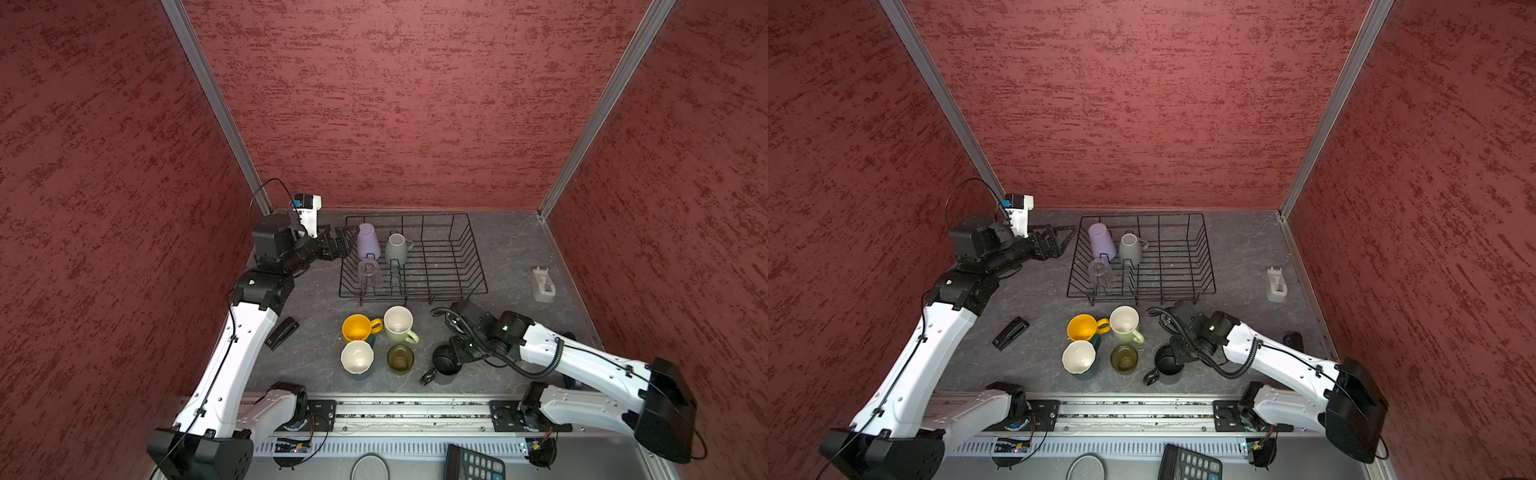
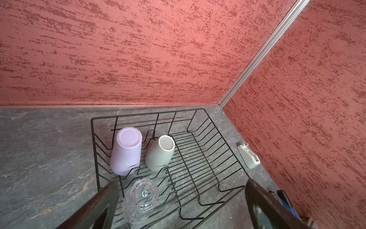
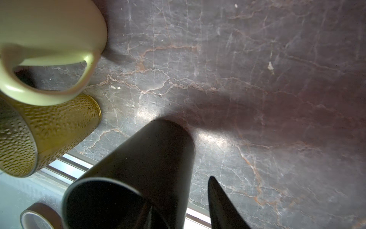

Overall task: Load cups into a dish rack
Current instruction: Pick up the cup from the bottom-center of the table.

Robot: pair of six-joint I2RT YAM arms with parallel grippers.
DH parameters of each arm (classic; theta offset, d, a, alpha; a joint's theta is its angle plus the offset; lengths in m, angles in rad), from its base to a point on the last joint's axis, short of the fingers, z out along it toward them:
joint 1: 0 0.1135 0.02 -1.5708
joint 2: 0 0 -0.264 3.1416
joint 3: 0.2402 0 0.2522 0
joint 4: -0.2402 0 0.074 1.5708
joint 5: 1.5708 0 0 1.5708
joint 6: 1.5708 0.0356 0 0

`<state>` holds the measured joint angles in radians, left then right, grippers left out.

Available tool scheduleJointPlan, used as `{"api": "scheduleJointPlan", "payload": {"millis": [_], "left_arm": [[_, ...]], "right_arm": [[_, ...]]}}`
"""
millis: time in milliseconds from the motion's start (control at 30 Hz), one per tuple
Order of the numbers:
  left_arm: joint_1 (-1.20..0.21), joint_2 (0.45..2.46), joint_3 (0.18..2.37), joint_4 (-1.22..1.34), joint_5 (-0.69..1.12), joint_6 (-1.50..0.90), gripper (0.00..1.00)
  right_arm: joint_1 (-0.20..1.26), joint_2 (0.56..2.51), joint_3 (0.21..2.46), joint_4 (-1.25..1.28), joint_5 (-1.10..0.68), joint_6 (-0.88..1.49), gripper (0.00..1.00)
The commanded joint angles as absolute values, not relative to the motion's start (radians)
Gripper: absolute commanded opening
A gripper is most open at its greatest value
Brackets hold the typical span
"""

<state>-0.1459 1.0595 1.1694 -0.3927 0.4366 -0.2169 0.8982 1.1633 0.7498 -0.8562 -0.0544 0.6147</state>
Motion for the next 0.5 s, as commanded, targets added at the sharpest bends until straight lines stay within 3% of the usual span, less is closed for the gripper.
{"api": "scheduleJointPlan", "payload": {"millis": [0,467], "left_arm": [[-0.144,1.031,1.156,-0.383,0.437,-0.18,0.99],[-0.142,1.027,1.152,-0.403,0.428,-0.151,1.0]], "right_arm": [[0.911,1.188,0.735,-0.818,-0.007,0.659,0.4],[0.913,1.22,0.744,-0.87,0.056,0.708,0.13]]}}
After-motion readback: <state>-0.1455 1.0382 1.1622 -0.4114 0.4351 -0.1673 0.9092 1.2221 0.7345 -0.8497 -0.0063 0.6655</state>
